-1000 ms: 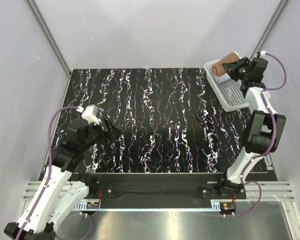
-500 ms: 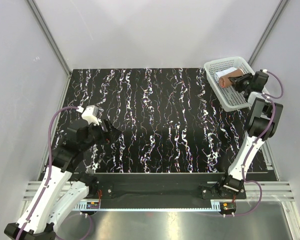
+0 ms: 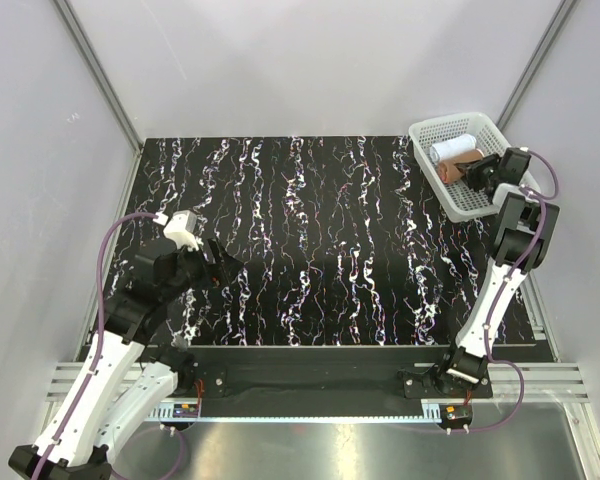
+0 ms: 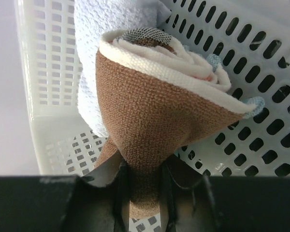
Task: Roll the towels
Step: Place the rolled towel into the container
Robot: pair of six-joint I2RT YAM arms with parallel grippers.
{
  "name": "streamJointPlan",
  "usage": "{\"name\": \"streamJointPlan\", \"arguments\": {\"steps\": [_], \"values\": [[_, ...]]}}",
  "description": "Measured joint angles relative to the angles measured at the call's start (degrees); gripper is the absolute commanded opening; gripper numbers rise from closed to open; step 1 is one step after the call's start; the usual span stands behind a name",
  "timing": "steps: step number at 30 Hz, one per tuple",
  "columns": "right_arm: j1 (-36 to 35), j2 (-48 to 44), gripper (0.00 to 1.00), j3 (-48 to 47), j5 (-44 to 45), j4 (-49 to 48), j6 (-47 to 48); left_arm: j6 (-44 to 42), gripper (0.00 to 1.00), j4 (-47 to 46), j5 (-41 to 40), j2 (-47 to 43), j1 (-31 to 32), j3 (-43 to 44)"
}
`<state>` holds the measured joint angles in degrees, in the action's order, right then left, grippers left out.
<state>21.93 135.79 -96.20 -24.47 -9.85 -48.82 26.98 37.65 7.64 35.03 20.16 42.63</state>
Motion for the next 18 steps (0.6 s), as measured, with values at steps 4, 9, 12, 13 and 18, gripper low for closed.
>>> {"name": "streamJointPlan", "arguments": {"steps": [4,9,12,13,18], "values": [[0.0,1.6,0.22,-4.0,0.7,3.5,0.0,0.0,0.88,0.0,0.0,0.1,-0.2,0.0],[-0.1,4.2,0.32,-10.1,1.5,8.9,0.2,0.0,0.88,0.0,0.0,0.1,-0.2,0.0],[-0.2,5.2,0.43,-12.7,1.6,11.5,0.4,0.0,0.88,0.0,0.0,0.4,-0.2,0.0],[-0.3,5.4,0.52,-13.3,1.9,12.4,0.6,0.0,0.88,0.0,0.0,0.4,-0.2,0.0],[-0.3,5.5,0.66,-14.1,3.1,14.9,2.4,0.0,0.88,0.0,0.0,0.4,-0.2,0.0]]}}
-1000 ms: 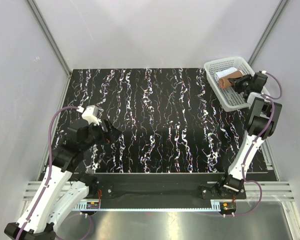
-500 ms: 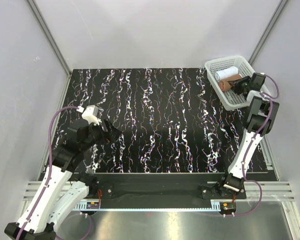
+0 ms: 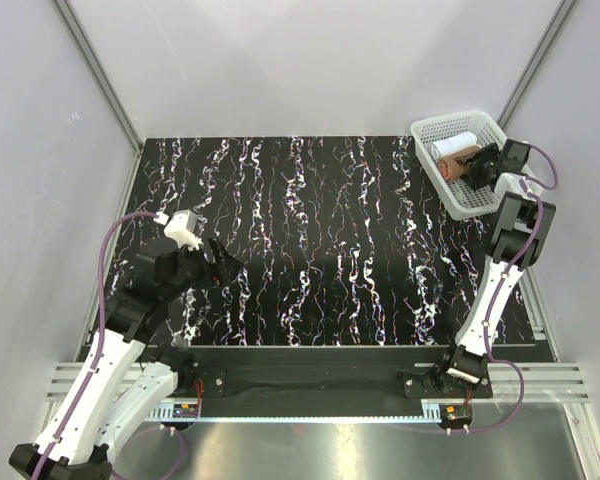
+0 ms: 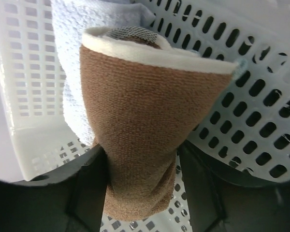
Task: Roll the towels
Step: Place the rolled towel into the container
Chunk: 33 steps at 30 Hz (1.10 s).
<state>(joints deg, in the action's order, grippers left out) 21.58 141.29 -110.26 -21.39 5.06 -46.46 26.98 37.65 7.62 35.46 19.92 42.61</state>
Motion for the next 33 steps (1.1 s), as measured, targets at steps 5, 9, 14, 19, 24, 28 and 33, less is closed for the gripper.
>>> {"name": "streamJointPlan", "arguments": {"steps": [5,9,14,19,24,28,33], "values": [[-0.1,-0.8,0.74,0.0,0.9,3.3,1.2,0.0,0.88,0.0,0.0,-0.1,-0.2,0.0],[-0.1,-2.6,0.8,1.4,1.0,5.9,1.5,0.0,0.88,0.0,-0.1,-0.6,-0.2,0.0],[0.1,-5.7,0.87,4.6,1.4,8.2,2.1,0.0,0.88,0.0,-0.1,-1.5,-0.4,0.0],[0.3,-7.3,0.95,6.5,1.4,9.6,2.7,0.0,0.88,0.0,-0.1,-2.0,-0.5,0.0],[0.3,-9.9,1.0,9.2,1.4,10.7,3.2,0.0,0.88,0.0,-0.1,-2.1,-0.5,0.0],[0.5,-11.7,1.0,11.8,1.4,11.1,3.2,0.0,0.88,0.0,0.0,-2.1,-0.6,0.0],[0.5,-14.8,1.0,14.0,2.9,12.4,3.5,0.0,0.89,0.0,0.0,-2.1,-0.9,0.0]]}}
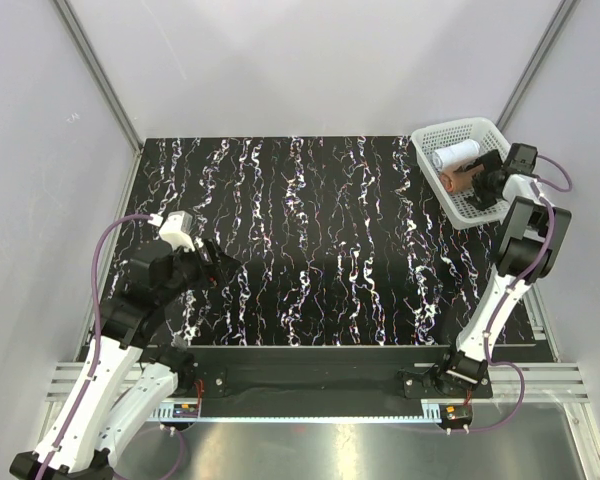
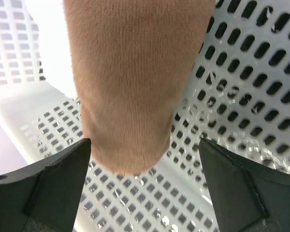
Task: Roll the towels
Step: Place the rolled towel into the container
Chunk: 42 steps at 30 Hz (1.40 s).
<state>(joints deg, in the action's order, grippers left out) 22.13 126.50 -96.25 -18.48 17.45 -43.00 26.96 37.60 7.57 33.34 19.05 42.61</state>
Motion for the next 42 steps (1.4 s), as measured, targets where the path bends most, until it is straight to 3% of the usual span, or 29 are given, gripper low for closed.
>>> {"name": "streamJointPlan", "arguments": {"steps": [20,40,42], "values": [[0.0,-10.6,1.0,2.9,0.8,0.0,1.4,0.0,0.89,0.0,0.0,0.0,-0.4,0.0],[-3.2,-44.3,1.0,21.4,-0.6,4.9,7.8,0.0,0.89,0.0,-0.1,-0.1,-0.4,0.0],[-4.4,-49.0,1.0,24.1,-0.8,5.7,8.3,0.0,0.96,0.0,-0.4,-0.3,-0.4,0.0]]}}
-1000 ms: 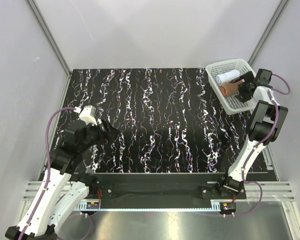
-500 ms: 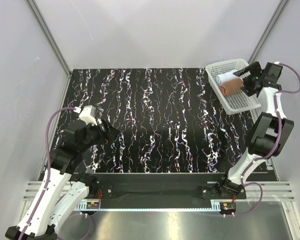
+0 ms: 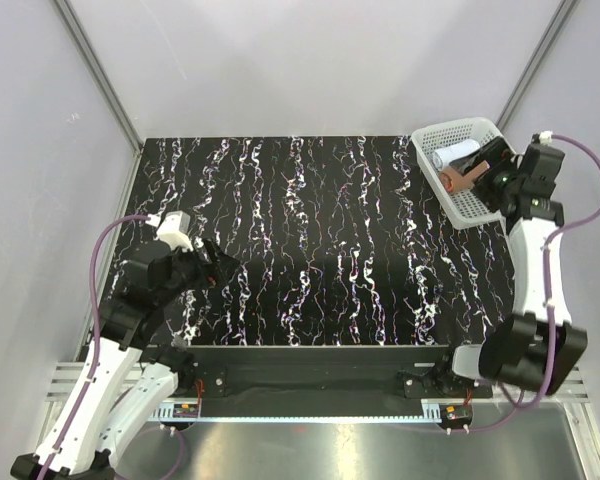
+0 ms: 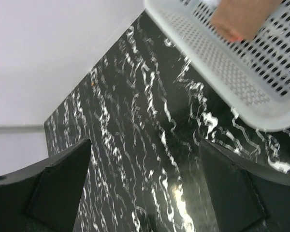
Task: Roll the towels
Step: Place the rolled towel into the container
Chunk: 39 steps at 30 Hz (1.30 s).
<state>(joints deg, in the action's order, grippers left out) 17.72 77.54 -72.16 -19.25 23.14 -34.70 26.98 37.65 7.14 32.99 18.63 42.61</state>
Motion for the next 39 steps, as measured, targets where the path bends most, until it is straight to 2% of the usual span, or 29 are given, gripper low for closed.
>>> {"name": "streamJointPlan", "arguments": {"steps": [9,14,18,22,27,33,39], "values": [[-4.5,-19.7,1.0,12.0,-4.1,2.8,-1.0,0.5,0.99,0.2,-4.0,-1.0,0.0,0.0],[-5.8,-26.6,1.0,16.4,-6.4,4.8,-2.1,0.9,0.99,-1.1,-10.8,-0.2,0.0,0.0],[-5.8,-31.4,1.0,17.5,-6.9,6.8,-2.7,0.6,0.98,-6.6,-19.3,0.2,0.0,-2.5],[-5.8,-35.0,1.0,17.9,-7.0,7.2,-3.1,-1.2,0.97,-16.1,-28.2,0.5,0.0,-11.5],[-5.8,-37.0,1.0,20.6,-8.0,7.2,-4.0,-5.7,0.97,-28.5,-35.3,2.8,-0.1,-21.9],[-5.8,-37.6,0.99,23.8,-9.0,7.2,-4.1,-7.3,0.96,-40.8,-47.7,14.0,-0.3,-23.5],[-5.8,-36.9,1.0,24.1,-10.4,7.1,-4.1,-17.2,0.95,-65.6,-51.4,24.7,-2.4,-29.5]]}}
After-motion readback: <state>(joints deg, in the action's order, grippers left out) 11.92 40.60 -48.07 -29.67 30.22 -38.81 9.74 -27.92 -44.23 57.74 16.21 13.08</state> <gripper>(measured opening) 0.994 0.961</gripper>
